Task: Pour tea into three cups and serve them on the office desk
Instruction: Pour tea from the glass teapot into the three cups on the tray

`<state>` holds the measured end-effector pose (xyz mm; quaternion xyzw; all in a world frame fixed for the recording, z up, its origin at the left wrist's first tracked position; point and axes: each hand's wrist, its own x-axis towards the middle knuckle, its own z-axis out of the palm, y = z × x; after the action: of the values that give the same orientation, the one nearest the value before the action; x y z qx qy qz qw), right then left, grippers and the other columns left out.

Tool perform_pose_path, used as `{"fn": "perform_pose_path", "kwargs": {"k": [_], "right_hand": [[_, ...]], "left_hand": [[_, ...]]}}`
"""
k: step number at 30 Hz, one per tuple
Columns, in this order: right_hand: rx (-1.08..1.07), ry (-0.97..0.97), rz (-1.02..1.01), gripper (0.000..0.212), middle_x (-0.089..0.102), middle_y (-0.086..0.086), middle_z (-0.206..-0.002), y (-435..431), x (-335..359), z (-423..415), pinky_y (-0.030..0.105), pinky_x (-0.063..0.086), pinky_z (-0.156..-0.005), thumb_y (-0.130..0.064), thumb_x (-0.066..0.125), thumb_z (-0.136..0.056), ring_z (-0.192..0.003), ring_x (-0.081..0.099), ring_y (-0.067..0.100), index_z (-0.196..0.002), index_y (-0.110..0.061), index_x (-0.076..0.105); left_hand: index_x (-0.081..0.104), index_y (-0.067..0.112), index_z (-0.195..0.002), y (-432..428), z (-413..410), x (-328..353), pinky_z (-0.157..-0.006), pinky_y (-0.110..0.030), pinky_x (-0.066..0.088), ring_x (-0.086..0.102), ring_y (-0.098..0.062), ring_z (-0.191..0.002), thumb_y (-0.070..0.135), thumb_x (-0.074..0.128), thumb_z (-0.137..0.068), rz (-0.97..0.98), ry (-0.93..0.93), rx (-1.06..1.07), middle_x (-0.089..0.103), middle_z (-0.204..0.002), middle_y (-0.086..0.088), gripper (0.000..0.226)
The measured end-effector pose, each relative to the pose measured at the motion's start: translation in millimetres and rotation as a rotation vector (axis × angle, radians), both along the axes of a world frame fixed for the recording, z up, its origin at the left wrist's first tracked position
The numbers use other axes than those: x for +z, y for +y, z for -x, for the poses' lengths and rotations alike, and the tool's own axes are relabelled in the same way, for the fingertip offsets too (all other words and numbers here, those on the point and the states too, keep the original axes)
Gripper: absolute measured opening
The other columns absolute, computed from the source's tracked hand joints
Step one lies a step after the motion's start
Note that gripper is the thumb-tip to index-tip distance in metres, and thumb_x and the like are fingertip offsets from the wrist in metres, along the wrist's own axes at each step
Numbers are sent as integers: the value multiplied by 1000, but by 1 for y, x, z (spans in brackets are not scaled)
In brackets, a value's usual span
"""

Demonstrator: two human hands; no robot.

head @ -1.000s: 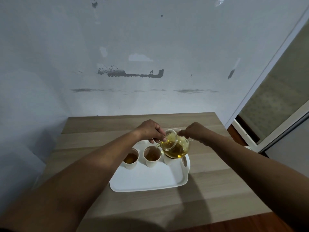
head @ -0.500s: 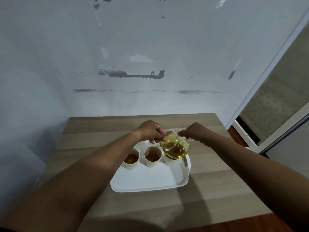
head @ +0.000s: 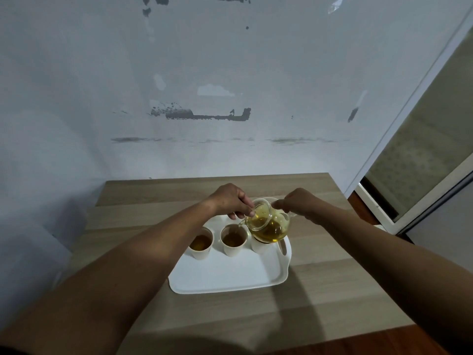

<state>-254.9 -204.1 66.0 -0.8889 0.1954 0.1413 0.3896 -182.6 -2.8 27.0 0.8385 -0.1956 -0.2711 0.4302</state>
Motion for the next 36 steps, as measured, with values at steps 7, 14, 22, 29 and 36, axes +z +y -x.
{"fn": "perform_pose_path", "kwargs": {"k": [7,14,22,29,36], "right_hand": [[-3,8,-10,31,62,5,-74,1,0,3,26,40,-59,-30,73,-86,-69,53,14,-71,-4,65],[-47,2,-62,29,59,5,-74,0,5,10,16,33,-35,-26,70,-88,-55,42,10,-69,-6,62],[-229,3,-251,26,43,2,-61,-16,-6,23,23,20,-47,-29,70,-83,-51,25,13,-66,-11,61],[-268,-19,-250,24,48,3,-65,-28,-3,29,24,23,-48,-30,71,-83,-53,27,13,-72,-10,64],[-227,-47,-126,25,57,4,-71,-42,4,29,20,28,-40,-25,73,-83,-50,38,11,-72,-5,64]], "left_hand": [[77,11,-93,0,1,2,-54,-20,52,68,-6,-64,14,84,-75,-18,-8,-11,77,-85,-6,20],[77,6,-94,-3,1,8,-54,-21,53,66,-9,-62,12,85,-73,-9,-21,-2,76,-78,-5,23],[78,11,-92,-20,-5,34,-57,-19,56,69,-10,-67,20,86,-73,-31,-142,-75,77,-84,-7,22],[79,11,-93,-38,-7,42,-55,-18,53,69,-7,-66,20,86,-73,-60,-153,-129,77,-83,-4,23],[78,14,-87,-53,-2,27,-56,-20,55,69,-8,-65,16,87,-72,-31,-91,-140,77,-81,-4,18]]}}
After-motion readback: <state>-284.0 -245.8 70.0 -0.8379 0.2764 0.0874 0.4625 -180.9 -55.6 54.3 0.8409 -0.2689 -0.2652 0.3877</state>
